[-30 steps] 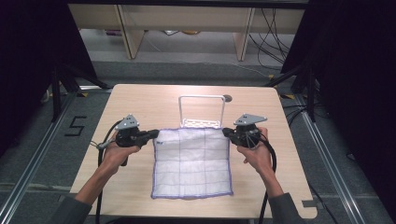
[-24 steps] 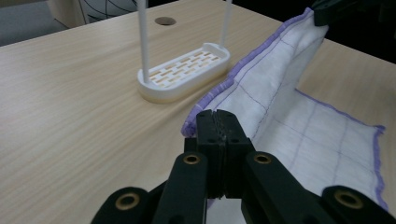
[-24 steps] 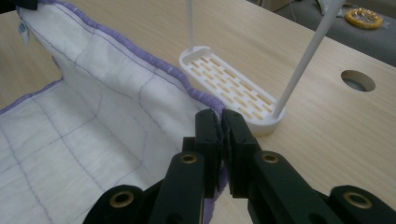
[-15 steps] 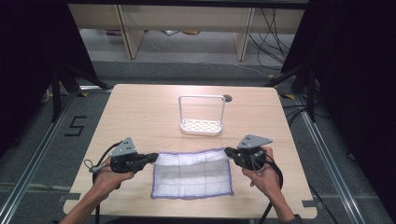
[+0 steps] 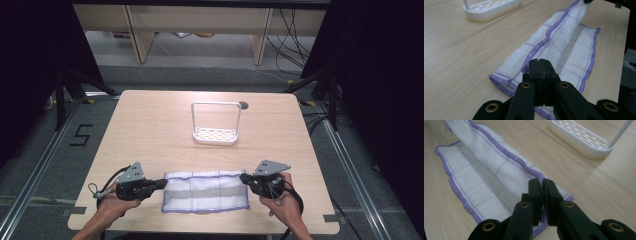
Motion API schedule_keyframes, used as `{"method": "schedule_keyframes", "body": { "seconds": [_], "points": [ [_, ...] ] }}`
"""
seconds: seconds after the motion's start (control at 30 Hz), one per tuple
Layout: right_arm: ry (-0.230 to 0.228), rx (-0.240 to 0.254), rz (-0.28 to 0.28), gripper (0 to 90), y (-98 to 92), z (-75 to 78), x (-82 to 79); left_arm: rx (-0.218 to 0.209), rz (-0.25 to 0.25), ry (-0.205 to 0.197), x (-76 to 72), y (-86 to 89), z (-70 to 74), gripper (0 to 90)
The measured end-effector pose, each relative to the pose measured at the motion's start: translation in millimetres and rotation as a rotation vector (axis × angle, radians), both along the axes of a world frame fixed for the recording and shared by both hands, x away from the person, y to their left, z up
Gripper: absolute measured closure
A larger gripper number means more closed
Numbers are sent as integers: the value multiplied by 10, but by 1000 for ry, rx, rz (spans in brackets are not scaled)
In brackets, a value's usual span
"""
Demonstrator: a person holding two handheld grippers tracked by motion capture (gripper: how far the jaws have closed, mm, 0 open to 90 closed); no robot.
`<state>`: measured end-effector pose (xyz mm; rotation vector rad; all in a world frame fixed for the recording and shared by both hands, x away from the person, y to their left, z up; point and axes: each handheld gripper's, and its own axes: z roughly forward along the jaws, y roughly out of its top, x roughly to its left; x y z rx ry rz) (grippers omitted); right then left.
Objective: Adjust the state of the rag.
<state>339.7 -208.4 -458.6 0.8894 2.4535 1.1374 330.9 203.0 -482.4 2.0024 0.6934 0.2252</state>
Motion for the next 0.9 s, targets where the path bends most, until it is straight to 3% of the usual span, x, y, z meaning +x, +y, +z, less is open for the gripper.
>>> {"method": "schedule_keyframes", "body": {
  "seconds": [0.1,0.13,0.2,0.23,0.27,0.3,0.43,0.53,0.63,0.67,0.77,0.83,0.87,0.9],
  "points": [
    [-8,-1,13,852,-18,-44,-58,-3,-18,22,-30,4,-54,881],
    [17,4,8,851,-21,-57,-90,-12,-20,20,-37,0,-76,882],
    [5,6,15,849,-38,-86,-117,18,-21,25,-69,9,-97,881],
    [15,5,21,848,-44,-101,-135,7,-22,34,-93,-5,-117,881],
    [14,-1,19,849,-51,-116,-162,25,-30,15,-98,4,-129,881],
    [25,4,18,849,-49,-130,-183,1,-26,24,-122,-18,-149,881],
    [43,-11,31,846,-63,-177,-260,25,-39,36,-208,-41,-163,879],
    [54,-13,28,839,-76,-213,-312,18,-50,37,-247,-48,-185,875],
    [64,0,40,812,-98,-247,-358,32,-57,28,-271,-37,-194,868],
    [80,8,58,810,-111,-253,-366,62,-69,32,-275,-22,-184,865],
    [90,24,39,766,-151,-261,-408,33,-67,50,-300,-19,-196,804],
    [99,45,20,710,-165,-274,-450,-5,-47,53,-331,-11,-191,694],
    [107,48,20,708,-171,-271,-464,15,-44,54,-345,5,-164,640],
    [95,49,17,693,-180,-261,-470,-11,-41,63,-365,1,-150,622]
  ]
}}
